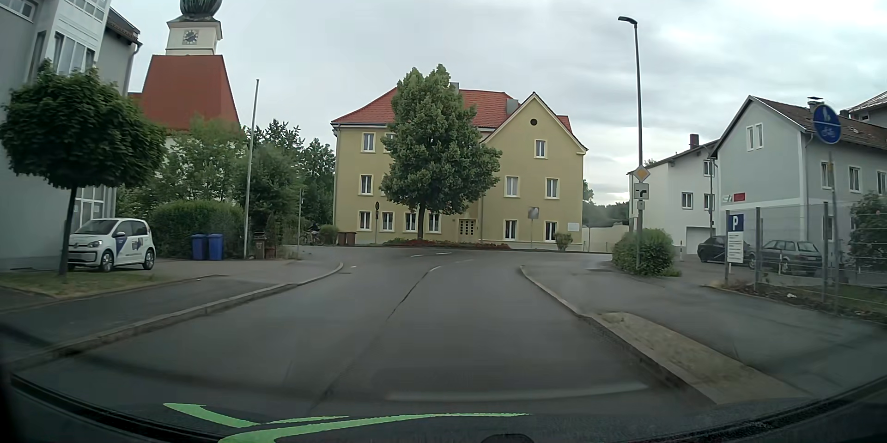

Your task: Follow the waypoints while adhering to traffic rules and regulations

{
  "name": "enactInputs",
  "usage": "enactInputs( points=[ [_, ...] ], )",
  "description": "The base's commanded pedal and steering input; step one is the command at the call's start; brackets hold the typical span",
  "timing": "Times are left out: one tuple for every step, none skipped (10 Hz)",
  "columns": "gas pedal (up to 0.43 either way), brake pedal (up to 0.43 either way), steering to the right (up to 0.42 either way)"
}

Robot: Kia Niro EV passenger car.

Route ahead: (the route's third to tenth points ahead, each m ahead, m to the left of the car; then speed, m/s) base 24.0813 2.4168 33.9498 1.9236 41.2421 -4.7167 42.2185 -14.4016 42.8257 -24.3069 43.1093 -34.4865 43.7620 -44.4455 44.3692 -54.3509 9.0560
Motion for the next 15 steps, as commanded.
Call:
enactInputs(
  points=[
    [0.000,0.000,0.001],
    [0.000,0.000,0.001],
    [0.000,0.000,0.000],
    [0.000,0.000,0.000],
    [0.000,0.000,0.001],
    [0.000,0.000,0.000],
    [0.000,0.000,0.001],
    [0.000,0.000,0.001],
    [0.000,0.012,0.001],
    [0.000,0.043,0.001],
    [0.000,0.085,0.001],
    [0.000,0.110,0.002],
    [0.000,0.128,0.002],
    [0.000,0.134,0.002],
    [0.000,0.134,0.004]
  ],
)
